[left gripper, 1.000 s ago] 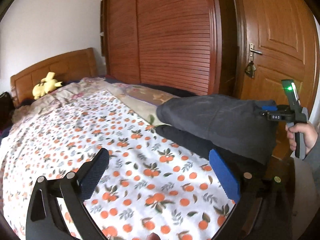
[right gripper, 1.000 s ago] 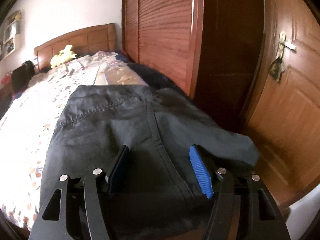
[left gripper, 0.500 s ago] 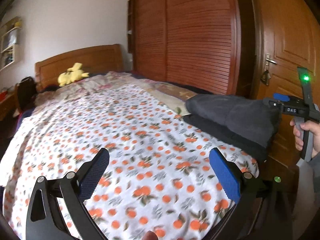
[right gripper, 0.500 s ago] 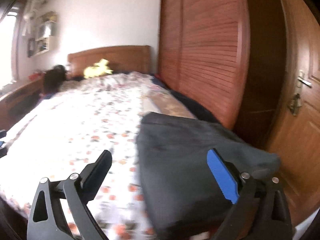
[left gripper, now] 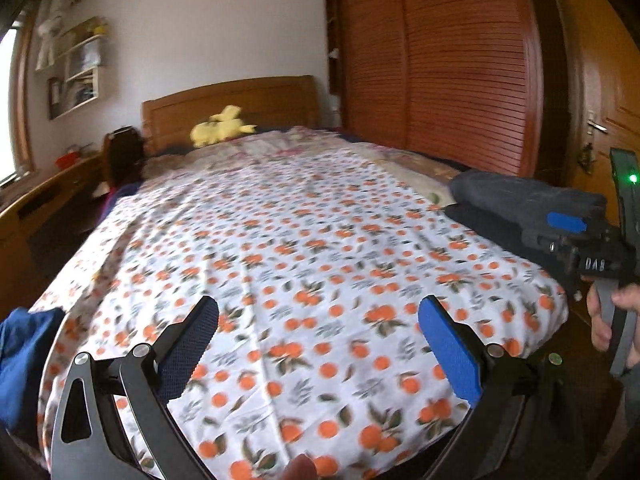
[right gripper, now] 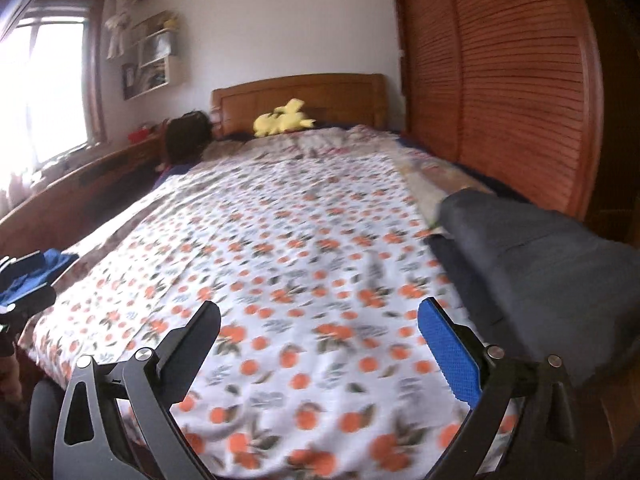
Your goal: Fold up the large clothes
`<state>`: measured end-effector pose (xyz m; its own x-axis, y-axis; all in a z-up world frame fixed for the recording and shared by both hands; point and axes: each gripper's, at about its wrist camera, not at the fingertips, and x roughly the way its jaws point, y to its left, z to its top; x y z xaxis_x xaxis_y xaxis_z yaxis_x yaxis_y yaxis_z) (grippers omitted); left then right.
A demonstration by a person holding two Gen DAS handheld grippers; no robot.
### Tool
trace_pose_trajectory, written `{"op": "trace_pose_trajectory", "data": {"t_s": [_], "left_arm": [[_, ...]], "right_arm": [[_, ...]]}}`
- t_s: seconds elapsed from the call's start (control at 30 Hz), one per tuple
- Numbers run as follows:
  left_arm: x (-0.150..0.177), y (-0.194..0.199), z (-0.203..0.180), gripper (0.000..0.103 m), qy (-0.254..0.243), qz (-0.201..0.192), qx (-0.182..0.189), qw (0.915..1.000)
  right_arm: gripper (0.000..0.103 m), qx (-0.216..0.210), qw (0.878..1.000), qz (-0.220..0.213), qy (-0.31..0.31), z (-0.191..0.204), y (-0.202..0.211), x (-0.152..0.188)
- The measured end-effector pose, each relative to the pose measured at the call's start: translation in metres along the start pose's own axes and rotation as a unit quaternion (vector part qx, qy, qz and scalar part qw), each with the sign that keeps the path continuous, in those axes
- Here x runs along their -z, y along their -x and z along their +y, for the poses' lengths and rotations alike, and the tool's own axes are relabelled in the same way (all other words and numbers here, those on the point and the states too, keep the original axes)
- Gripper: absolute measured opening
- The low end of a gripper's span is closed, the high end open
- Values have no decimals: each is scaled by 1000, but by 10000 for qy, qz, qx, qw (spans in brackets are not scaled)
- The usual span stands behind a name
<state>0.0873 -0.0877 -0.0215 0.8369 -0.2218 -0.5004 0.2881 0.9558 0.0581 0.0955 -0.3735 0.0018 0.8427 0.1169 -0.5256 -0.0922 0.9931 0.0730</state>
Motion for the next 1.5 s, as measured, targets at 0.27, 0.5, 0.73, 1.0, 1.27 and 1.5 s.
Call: {"op": "trace_pose_trajectory", "data": {"t_s": [0.27, 0.5, 0.73, 1.0, 1.27, 1.5], "left_arm": [[29, 24, 29, 101, 474, 46, -463, 9978], [49, 50, 45, 100, 745, 131, -713, 9946], [42, 84, 63, 100, 901, -134, -1019, 9906], [21, 127, 68, 100, 884, -615, -1233, 9865], [13, 148, 65, 100, 921, -820, -1286, 9840], [13, 152, 63, 100, 906, -819, -1287, 9841]], "right_arm": [[95, -547, 9983, -35, 183, 69, -7, 20], [95, -878, 9958, -110, 217, 109, 13, 30], [95, -891, 9950, -383, 233, 128, 36, 24], [95, -907, 9920, -827, 300, 140, 69, 3], [95, -839, 9909, -991, 357, 146, 83, -2], [95, -874, 9908, -975, 336, 145, 84, -1]]}}
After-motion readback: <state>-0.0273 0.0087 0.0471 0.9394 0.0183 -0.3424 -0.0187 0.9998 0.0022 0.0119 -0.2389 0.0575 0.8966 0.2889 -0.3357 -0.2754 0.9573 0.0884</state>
